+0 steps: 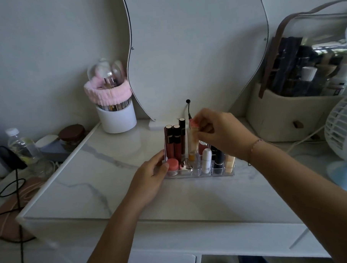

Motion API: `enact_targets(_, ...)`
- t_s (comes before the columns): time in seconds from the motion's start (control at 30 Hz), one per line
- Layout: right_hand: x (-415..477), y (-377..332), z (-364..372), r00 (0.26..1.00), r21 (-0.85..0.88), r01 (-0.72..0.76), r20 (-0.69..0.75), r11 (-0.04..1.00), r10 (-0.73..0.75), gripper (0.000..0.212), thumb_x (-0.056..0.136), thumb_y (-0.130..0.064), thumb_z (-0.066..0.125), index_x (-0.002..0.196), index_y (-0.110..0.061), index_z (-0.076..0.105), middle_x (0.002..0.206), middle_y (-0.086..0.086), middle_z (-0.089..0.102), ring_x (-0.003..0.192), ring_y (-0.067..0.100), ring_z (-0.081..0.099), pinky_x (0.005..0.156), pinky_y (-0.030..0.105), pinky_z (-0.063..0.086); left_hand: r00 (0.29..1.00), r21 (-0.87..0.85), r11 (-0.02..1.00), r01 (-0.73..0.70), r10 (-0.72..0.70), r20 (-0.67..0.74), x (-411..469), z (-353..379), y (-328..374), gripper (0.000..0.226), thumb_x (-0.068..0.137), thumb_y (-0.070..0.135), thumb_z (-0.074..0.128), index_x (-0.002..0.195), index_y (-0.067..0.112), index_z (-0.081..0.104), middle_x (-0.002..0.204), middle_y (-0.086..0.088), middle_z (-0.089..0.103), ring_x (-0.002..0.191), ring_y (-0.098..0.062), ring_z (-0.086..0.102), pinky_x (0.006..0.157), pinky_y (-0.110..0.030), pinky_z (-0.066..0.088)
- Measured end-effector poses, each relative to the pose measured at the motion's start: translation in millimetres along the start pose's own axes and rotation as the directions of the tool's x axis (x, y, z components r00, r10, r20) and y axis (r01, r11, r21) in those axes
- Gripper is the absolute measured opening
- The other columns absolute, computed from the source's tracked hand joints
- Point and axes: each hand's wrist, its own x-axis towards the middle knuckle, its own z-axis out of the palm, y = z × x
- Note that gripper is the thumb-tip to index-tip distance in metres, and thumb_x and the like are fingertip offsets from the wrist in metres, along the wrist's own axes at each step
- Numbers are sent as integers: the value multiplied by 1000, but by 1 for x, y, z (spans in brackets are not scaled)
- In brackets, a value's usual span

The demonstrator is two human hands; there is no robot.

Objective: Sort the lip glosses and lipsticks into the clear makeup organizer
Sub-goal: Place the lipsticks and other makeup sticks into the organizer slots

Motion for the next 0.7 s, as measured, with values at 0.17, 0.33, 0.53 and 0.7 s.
enact_targets(0.17, 6, 1, 4, 1000, -18, 8, 14, 1000, -8, 24, 81, -21, 66, 104, -17, 61, 90, -3, 68, 82, 11, 64, 82, 30, 55, 1000, -14, 1000, -2, 2, -1, 0, 1, -1, 41, 92, 32, 48, 108, 70, 48, 102, 25, 69, 96, -5, 63, 84, -27, 47)
enact_targets(0.33, 7, 1, 12, 999, -54, 32, 33, 998, -30, 20, 81, -23, 65, 100, -15, 65, 88, -2, 68, 78, 11, 62, 78, 30, 55, 1000, -4, 1000, 20, -20, 9, 0, 0, -5, 38, 96, 26, 49, 124, 53, 50, 105, 31, 66, 101, 9, 59, 80, -10, 42)
enact_targets(0.53, 3, 3, 18, 999, -138, 20, 28, 990, -17, 20, 81, -28, 63, 97, -18, 67, 89, 0, 64, 77, 13, 58, 77, 36, 52, 1000, 17, 999, 28, -28, -12, 1, 2, -6, 39, 96, 27, 51, 135, 29, 50, 123, 9, 65, 113, -7, 58, 95, -28, 45)
enact_targets(0.7, 3, 4, 18, 996, -297, -16, 78, 955, 41, 18, 80, -34, 62, 96, -27, 68, 98, -1, 57, 91, 17, 53, 91, 38, 40, 1000, 15, 1000, 3, -3, -7, 0, 1, -6, 35, 96, 28, 51, 127, 43, 53, 106, 25, 68, 99, 6, 61, 80, -10, 44)
